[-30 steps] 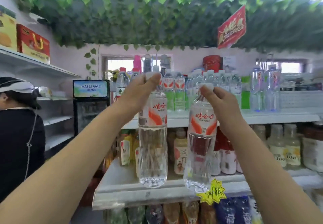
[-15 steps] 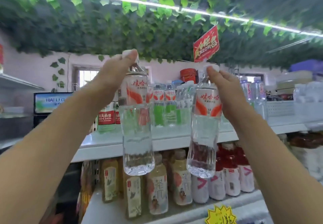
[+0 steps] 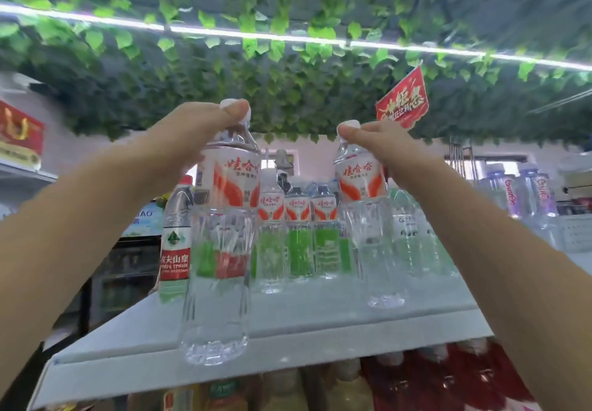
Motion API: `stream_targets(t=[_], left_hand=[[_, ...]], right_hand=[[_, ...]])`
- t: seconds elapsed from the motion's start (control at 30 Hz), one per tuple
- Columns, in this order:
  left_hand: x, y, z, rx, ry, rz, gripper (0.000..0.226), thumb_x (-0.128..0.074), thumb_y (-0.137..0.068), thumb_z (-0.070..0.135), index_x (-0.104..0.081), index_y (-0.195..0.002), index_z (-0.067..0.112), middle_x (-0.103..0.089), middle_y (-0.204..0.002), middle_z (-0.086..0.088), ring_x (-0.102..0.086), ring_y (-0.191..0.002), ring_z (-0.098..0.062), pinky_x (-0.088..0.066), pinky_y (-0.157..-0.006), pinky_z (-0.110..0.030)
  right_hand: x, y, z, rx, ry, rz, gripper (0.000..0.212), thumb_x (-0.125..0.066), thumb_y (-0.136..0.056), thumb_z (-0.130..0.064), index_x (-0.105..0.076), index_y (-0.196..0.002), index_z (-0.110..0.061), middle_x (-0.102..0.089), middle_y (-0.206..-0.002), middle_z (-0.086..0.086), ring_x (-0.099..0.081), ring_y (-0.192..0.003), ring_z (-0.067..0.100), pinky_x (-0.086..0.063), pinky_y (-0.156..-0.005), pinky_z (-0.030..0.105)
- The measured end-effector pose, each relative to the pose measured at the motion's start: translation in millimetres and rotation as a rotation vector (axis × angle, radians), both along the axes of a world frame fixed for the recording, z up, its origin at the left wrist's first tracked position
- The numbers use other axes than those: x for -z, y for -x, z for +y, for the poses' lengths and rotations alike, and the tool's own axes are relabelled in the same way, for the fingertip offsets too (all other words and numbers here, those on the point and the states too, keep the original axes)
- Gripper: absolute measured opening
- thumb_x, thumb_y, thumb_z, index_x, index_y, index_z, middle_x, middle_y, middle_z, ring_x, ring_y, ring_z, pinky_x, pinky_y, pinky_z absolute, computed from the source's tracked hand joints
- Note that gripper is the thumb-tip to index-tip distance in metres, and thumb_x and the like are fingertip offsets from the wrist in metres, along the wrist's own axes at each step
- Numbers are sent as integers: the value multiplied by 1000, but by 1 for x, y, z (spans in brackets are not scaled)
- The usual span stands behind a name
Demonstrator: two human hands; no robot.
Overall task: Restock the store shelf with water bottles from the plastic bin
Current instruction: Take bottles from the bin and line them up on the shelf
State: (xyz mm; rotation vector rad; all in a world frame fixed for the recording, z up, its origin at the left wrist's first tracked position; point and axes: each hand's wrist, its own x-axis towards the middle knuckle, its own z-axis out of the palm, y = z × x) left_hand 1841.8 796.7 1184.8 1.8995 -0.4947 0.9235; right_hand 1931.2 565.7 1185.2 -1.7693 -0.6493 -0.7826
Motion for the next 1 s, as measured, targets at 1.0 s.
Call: stream_targets(t=[1.0], left_hand=[[-4,-60,-1,-25,20,-37,26,-54,-86,41,-63,-80,18,-69,-74,2,-66,-66,-12,-55,-61,-23]], right_hand=[[-2,-156,59,67,297,45,36,-58,-88,-44,-57,-88,-8,-57,-83,6,-51,-74,16,-45,-74,27]])
